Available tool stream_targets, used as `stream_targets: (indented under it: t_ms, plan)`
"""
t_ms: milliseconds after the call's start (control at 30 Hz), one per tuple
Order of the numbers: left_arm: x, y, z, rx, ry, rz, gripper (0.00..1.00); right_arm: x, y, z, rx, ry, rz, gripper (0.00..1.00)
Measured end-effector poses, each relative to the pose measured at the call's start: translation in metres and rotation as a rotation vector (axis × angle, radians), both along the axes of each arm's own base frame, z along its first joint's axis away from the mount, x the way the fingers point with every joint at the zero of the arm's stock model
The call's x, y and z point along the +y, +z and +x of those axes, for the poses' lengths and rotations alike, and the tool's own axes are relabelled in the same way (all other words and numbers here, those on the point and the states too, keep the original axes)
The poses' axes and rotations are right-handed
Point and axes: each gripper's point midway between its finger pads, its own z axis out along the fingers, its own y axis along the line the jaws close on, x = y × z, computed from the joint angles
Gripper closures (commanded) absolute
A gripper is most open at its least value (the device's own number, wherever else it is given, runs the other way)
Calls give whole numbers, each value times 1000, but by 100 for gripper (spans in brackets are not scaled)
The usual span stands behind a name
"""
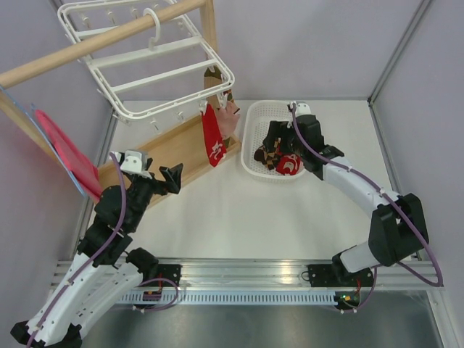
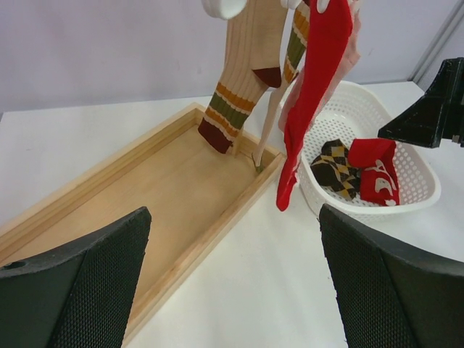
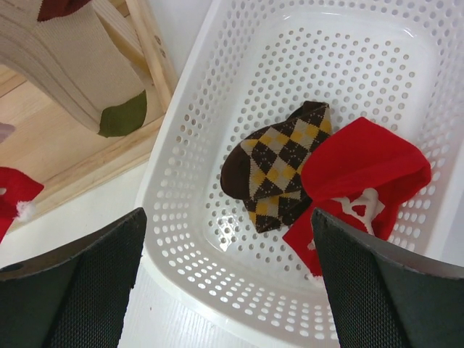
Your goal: Remove the socks clipped to the hanger
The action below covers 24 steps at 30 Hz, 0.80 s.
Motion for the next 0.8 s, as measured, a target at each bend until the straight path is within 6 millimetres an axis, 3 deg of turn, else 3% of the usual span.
stream_targets:
  t_ms: [233,567,800]
  plan:
    - [-14,-13,7,50,-41,20,0,-6,12,-17,-30,4,16,2]
    - [-30,-52,42,209,21,29,0,1,18,-38,-38,59,92,2]
    - [-38,-54,63,188,67,-61,0,4,34,-59,-67,108,148,2]
